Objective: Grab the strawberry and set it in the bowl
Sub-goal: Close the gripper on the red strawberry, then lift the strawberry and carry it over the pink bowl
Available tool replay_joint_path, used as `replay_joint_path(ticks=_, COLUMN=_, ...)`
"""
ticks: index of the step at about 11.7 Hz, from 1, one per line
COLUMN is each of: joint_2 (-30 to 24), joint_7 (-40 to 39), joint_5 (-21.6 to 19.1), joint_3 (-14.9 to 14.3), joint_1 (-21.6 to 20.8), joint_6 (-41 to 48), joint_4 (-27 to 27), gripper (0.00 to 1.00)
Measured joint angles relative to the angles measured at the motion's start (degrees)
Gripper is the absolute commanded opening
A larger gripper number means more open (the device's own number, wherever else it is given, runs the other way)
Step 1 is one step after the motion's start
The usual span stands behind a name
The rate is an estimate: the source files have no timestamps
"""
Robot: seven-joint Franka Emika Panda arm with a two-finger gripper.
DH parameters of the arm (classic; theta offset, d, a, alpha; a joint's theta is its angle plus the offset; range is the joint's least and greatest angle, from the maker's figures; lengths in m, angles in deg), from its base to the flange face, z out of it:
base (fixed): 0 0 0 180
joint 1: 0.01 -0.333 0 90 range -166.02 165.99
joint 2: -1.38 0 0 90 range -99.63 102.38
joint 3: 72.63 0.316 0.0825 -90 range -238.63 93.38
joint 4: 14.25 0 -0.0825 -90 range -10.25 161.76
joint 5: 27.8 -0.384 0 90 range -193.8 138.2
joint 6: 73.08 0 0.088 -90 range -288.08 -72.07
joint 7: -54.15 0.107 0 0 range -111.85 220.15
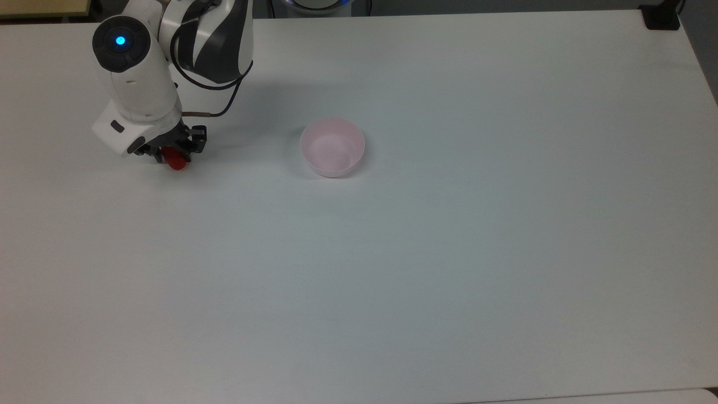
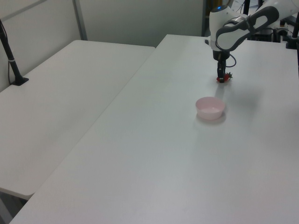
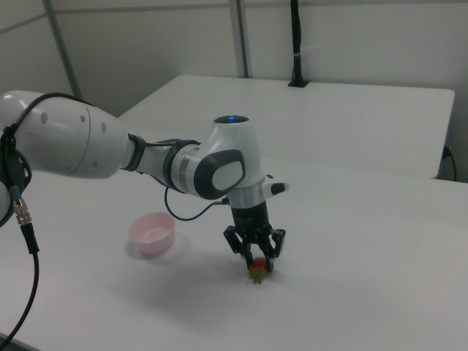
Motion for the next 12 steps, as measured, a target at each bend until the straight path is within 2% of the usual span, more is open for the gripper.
replay_joint_path(ticks=7, joint_2=-1.4, joint_7=0.0, joint_5=0.0, joint_3=0.0, joint_1=0.0, joint_6=0.5, joint_4=-1.0, gripper=0.42)
replay_joint_path(ticks=10, joint_2=-2.7, joint_7=0.4, joint_5=0.0, joint_3=2.2, joint_1=-0.6, joint_6=6.7, joint_4=-5.5, gripper=0.42)
replay_joint_path(ticks=12, joint_2=-3.2, joint_7=3.3, joint_5=-0.4, joint_3=3.9, joint_1=-3.1, joint_6=12.5, joint_4=-9.6, gripper=0.43)
